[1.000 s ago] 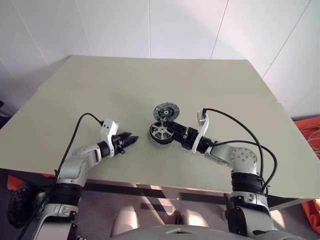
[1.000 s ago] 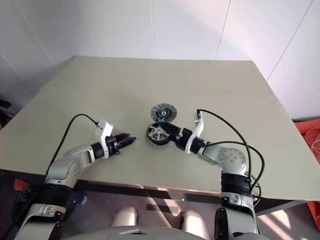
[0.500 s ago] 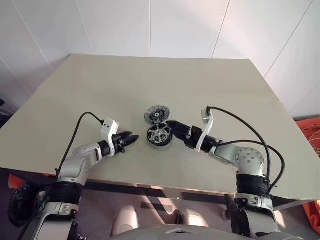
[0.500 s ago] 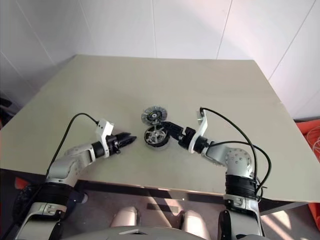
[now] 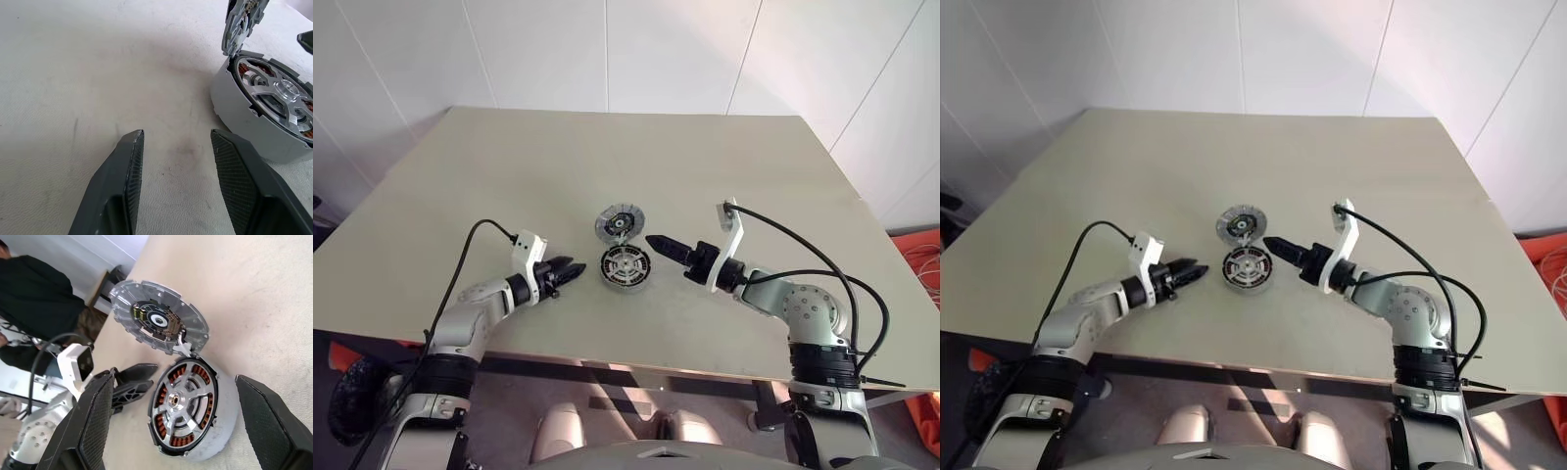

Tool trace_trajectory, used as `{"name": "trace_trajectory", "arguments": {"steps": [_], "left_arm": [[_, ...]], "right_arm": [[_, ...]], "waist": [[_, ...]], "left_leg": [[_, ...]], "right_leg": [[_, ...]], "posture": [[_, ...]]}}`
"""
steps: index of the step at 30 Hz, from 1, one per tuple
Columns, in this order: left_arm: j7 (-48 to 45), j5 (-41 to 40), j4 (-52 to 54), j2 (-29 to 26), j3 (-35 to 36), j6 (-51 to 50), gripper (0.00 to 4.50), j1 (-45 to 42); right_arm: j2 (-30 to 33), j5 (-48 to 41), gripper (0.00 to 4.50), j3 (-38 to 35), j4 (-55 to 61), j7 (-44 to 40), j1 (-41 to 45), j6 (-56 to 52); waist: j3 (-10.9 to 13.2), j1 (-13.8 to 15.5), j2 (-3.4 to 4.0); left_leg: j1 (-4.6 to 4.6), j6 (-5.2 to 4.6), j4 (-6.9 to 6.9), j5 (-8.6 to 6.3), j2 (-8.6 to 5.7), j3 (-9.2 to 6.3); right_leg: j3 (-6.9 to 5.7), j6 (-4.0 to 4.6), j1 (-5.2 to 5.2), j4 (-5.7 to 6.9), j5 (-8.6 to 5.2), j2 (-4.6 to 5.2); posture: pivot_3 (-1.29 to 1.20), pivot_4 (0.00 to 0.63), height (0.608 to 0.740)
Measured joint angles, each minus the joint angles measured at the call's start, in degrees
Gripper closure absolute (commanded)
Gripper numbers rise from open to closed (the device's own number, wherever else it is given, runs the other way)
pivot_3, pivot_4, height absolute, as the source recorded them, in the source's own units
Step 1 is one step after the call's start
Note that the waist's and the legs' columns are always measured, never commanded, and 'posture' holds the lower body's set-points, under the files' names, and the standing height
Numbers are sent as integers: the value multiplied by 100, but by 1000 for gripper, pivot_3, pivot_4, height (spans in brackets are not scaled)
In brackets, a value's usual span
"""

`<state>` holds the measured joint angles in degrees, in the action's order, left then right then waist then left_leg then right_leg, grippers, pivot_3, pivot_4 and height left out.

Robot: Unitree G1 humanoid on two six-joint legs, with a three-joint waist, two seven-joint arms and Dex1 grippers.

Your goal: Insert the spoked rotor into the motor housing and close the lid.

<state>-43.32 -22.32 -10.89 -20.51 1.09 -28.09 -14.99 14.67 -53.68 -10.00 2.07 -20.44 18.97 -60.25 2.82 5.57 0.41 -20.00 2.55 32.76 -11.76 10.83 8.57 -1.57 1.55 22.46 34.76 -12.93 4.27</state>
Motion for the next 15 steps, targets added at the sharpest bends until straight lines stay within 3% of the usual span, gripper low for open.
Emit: {"name": "trace_trajectory", "arguments": {"steps": [11, 15], "left_arm": [[3, 20, -41, 34, -27, 71, 2201, -40], [6, 21, -41, 34, -26, 73, 2201, -38]], "right_arm": [[-248, 683, 4461, 626, -226, -388, 181, 273], [-253, 754, 4461, 637, -183, -504, 245, 282]], "waist": [[0, -5, -1], [0, -5, -1]], "left_leg": [[-5, -1, 0, 0, 0, 0], [-4, -1, 0, 0, 0, 0]], "right_leg": [[0, 34, 15, 0, 20, 0], [0, 34, 15, 0, 20, 0]], "posture": [[0, 0, 740], [0, 0, 740]]}}
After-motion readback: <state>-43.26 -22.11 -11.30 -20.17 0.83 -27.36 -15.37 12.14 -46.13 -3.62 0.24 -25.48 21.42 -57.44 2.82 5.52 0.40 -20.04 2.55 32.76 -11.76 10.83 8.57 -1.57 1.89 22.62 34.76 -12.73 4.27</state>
